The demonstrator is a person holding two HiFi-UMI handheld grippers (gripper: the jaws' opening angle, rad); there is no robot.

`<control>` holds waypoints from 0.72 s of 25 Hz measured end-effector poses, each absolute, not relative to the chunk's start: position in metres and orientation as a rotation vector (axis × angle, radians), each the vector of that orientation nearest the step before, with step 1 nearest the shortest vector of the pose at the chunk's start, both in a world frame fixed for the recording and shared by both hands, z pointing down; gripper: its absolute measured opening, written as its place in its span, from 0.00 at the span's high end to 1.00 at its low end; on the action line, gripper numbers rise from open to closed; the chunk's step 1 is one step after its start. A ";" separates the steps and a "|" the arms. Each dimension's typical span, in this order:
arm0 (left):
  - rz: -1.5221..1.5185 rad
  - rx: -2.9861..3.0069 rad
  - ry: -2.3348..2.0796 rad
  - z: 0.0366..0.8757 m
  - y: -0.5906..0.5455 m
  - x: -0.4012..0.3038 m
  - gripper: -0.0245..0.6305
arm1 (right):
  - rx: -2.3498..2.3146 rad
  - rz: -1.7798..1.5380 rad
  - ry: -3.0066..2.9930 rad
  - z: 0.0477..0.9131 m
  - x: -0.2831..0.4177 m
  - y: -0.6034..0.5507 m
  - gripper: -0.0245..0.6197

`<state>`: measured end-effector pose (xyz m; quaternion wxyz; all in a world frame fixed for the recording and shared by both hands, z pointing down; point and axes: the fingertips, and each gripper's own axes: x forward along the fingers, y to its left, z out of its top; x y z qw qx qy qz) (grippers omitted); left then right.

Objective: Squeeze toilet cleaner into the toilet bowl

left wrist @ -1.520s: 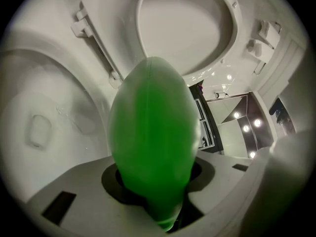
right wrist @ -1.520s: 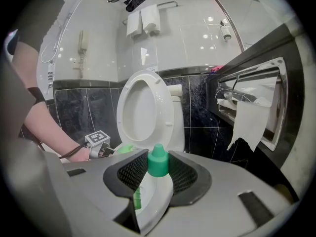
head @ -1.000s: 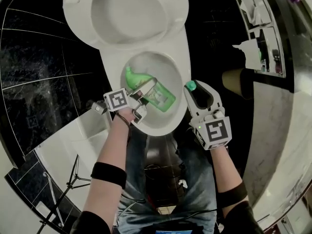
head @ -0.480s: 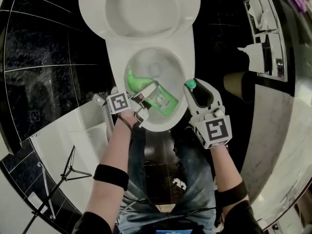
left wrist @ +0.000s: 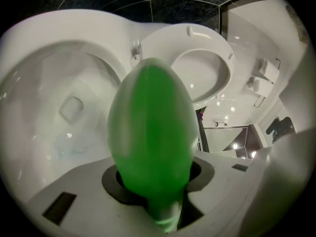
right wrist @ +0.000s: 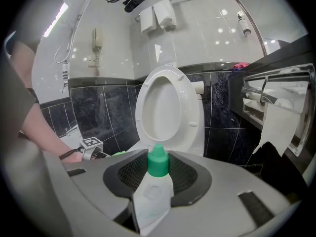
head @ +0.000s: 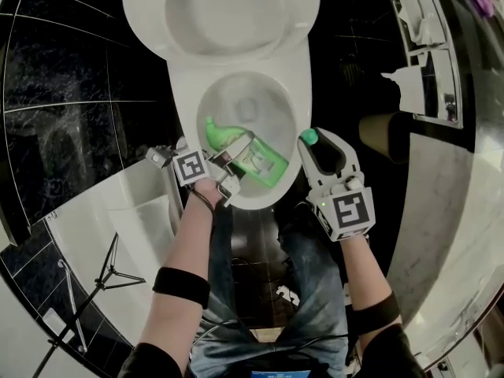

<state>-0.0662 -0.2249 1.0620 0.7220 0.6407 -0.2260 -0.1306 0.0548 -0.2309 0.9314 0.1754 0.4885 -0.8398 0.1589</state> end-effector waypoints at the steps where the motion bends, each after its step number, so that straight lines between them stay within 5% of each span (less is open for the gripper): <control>1: -0.288 1.413 -0.501 1.063 -0.224 -0.066 0.70 | 1.382 0.451 -2.380 0.932 0.055 -0.230 0.74; 18: -0.304 1.330 -0.522 1.064 -0.173 -0.079 0.70 | 1.334 0.500 -2.390 0.926 0.034 -0.214 0.74</control>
